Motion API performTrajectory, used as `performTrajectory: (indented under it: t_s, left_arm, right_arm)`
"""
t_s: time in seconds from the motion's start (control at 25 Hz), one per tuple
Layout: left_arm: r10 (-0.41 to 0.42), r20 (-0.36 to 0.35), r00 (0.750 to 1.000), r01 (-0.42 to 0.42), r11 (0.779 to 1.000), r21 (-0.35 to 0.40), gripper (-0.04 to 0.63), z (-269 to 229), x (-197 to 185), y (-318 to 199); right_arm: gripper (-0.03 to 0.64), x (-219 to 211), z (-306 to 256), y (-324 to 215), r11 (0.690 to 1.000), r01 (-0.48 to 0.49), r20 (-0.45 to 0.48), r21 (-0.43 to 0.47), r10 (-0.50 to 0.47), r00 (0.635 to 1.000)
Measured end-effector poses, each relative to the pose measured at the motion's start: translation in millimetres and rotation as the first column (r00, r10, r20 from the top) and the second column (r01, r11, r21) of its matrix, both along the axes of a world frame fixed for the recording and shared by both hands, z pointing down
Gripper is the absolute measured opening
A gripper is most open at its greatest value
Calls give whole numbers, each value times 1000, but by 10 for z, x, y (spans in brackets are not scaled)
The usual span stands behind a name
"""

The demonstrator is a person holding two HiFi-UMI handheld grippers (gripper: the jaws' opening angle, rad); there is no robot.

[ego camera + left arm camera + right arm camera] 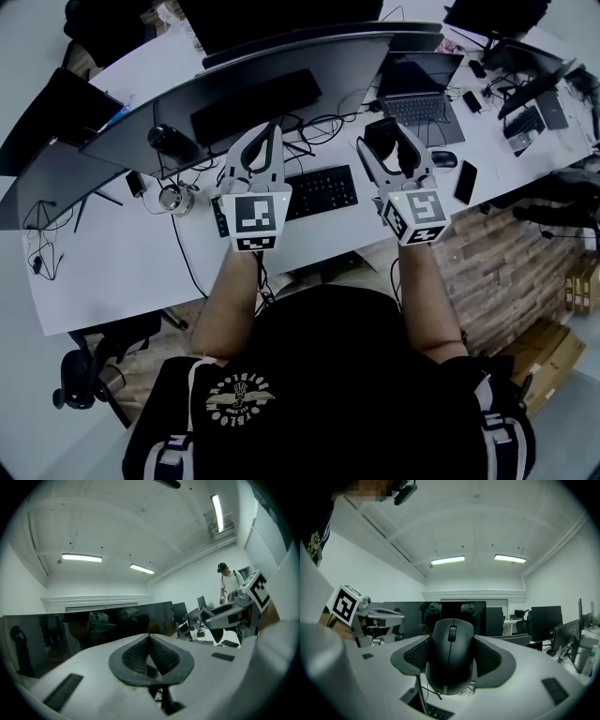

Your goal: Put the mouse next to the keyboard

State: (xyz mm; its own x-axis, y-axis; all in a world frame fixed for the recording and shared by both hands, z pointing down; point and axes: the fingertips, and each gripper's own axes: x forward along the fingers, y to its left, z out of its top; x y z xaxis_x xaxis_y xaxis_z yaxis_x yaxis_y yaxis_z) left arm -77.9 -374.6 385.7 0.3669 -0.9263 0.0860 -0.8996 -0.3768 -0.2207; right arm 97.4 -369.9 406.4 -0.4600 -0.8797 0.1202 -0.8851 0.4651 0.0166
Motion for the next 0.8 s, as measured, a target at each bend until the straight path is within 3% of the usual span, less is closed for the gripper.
performTrajectory:
  t_s: [0.4,0.8]
  left_arm:
    - [-9,-36,999,10,1000,13,2,126,101,-96]
    - [-36,-52,998,37,999,28,2,183,34,-185]
  right_arm:
    - [288,159,542,-51,991,22,-21,-133,-25,999]
    - [288,286,1247,-100,959,13,-50,-283,-29,998]
